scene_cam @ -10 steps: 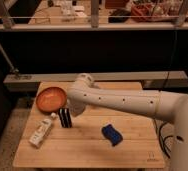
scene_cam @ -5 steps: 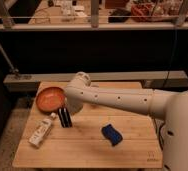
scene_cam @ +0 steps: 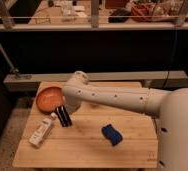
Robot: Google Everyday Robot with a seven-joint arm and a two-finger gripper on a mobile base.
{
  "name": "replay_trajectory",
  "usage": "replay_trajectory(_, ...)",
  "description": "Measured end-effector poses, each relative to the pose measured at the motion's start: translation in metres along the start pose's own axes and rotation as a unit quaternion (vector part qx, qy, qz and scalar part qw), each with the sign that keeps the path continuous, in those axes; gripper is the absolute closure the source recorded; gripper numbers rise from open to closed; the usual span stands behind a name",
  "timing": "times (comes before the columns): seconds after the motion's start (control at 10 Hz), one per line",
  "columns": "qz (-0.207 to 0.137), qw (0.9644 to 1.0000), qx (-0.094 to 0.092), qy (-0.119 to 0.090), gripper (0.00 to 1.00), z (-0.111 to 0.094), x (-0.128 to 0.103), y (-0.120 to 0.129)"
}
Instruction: Knock the eraser over
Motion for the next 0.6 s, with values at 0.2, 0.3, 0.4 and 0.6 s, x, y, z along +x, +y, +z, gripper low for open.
replay_trajectory(0.2, 0.001, 1.0000, 0.000, -0.003, 0.94, 0.0021, 0.0001, -0.0027)
replay_trajectory(0.3, 0.001, 1.0000, -0.001, -0.005, 0.94, 0.0037, -0.0005, -0.0039)
replay_trajectory(0.4, 0.000, 1.0000, -0.001, -0.007, 0.94, 0.0052, -0.0016, -0.0053)
replay_trajectory(0.6, 0.001, 0.9999, -0.003, -0.010, 0.94, 0.0072, -0.0031, -0.0078)
